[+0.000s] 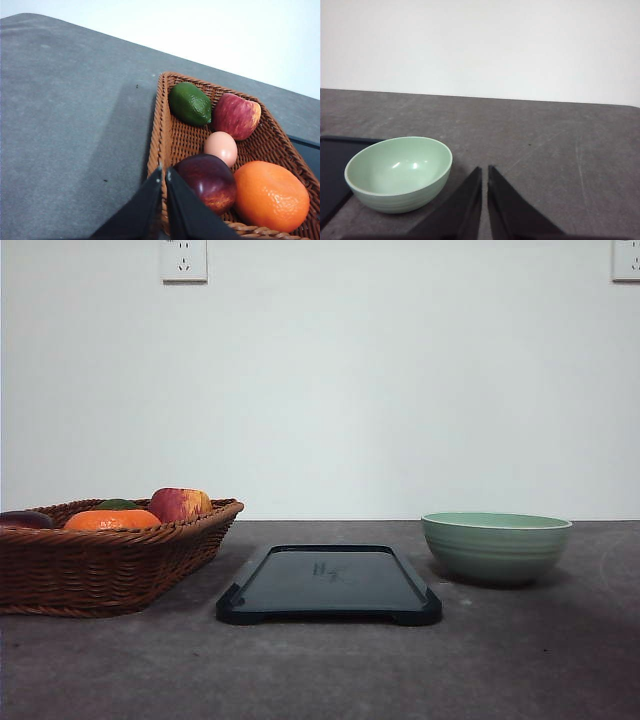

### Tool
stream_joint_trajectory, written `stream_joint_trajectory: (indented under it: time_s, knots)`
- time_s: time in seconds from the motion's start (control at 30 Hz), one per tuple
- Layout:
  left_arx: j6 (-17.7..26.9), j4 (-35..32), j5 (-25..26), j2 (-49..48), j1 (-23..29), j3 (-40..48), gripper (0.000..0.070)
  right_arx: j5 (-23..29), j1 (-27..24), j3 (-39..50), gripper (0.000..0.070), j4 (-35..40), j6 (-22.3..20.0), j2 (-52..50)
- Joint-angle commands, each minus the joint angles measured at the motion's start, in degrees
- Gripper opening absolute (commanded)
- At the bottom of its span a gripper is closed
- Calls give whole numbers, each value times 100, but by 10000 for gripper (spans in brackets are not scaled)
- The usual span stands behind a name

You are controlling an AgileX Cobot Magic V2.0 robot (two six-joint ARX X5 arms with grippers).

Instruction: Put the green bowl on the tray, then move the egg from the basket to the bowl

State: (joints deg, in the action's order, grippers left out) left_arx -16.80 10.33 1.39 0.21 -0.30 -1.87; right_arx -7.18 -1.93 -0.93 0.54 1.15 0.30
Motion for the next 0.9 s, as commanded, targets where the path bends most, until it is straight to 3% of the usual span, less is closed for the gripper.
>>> stream_joint_trajectory:
  time_s: [0.0, 0.23, 0.33, 0.57, 0.87]
  knots:
    - [-96, 31, -9, 2, 0, 107, 0, 129, 2, 22, 8, 31, 389, -9]
    - [-919, -4, -11, 2, 0, 98, 0, 449, 2, 22, 7, -2, 1700, -9]
    - [-1228, -308, -15, 2, 0, 92, 0, 460, 2, 15, 7, 43, 1999, -9]
    - [-1248, -1655, -15, 4, 0, 54, 2, 267, 9, -40, 7, 285, 2164, -4]
    - [-1134, -1299, -199, 406, 0, -634, 3, 80, 9, -825, 7, -292, 2199, 548]
